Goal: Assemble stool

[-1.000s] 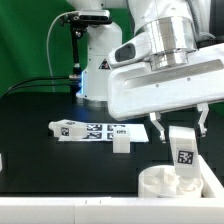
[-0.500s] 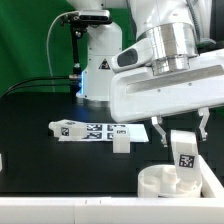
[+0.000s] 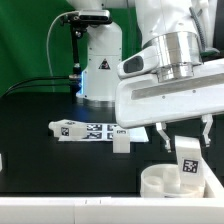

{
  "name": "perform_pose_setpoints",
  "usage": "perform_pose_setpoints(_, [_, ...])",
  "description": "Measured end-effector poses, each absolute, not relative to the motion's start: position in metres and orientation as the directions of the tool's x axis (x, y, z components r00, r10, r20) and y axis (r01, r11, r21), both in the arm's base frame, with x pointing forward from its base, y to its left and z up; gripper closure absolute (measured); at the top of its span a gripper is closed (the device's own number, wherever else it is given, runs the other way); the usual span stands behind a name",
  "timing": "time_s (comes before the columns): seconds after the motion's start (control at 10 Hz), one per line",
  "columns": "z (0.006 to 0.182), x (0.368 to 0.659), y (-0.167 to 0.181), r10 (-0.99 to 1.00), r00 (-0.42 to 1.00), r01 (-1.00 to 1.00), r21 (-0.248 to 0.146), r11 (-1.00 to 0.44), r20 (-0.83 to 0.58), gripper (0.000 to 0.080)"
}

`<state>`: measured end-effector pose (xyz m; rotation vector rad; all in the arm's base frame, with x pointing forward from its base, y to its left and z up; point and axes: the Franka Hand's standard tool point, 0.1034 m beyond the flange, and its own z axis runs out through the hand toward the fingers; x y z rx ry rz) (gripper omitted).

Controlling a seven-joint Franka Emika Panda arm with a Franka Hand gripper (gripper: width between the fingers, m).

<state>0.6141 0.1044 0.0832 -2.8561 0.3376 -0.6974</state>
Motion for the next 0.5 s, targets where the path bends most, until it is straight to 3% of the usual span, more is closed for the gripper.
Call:
perform_pose_setpoints(0.3, [0.0830,0.6138,0.1052,-0.260,0.865,-0.176,-0.226,-0.958,0.429,0.0476])
perform_pose_setpoints(0.5, [0.0822,0.6134,0.1052,-0.260,0.866,-0.176,-0.226,-0.958,0.427,0.0243])
